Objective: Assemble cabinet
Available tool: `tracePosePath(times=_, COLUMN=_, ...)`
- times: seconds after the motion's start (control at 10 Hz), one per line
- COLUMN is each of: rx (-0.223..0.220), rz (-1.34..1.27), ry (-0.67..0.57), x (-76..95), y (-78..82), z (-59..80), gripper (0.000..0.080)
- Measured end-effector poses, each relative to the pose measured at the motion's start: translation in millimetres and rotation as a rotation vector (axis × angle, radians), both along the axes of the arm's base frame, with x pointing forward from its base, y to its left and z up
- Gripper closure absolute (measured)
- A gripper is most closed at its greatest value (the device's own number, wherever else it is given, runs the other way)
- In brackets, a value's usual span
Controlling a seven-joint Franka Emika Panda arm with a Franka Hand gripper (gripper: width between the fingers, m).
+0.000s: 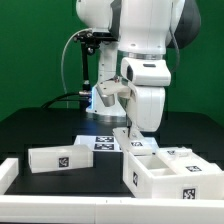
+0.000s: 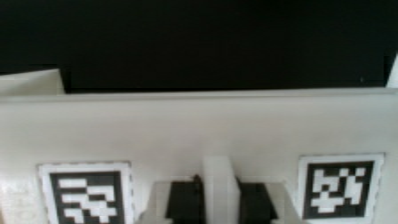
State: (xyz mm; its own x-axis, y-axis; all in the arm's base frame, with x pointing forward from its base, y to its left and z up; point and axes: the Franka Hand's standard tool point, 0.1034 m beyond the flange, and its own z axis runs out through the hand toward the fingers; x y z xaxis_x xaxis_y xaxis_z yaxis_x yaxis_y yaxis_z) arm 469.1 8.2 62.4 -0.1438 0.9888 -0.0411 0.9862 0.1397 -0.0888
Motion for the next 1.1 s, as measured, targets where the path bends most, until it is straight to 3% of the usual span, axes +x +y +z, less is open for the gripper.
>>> tracePosePath(times=0.7, rx=0.011, rz=0.096, ry=0.003, x=0.3, y=-9.4, z=2.1, gripper=0.0732)
tracePosePath(times=1.1, rx=0.010, rz=0.089, ry=0.006, x=0.2, y=-7.1, z=0.7, gripper=0.0732)
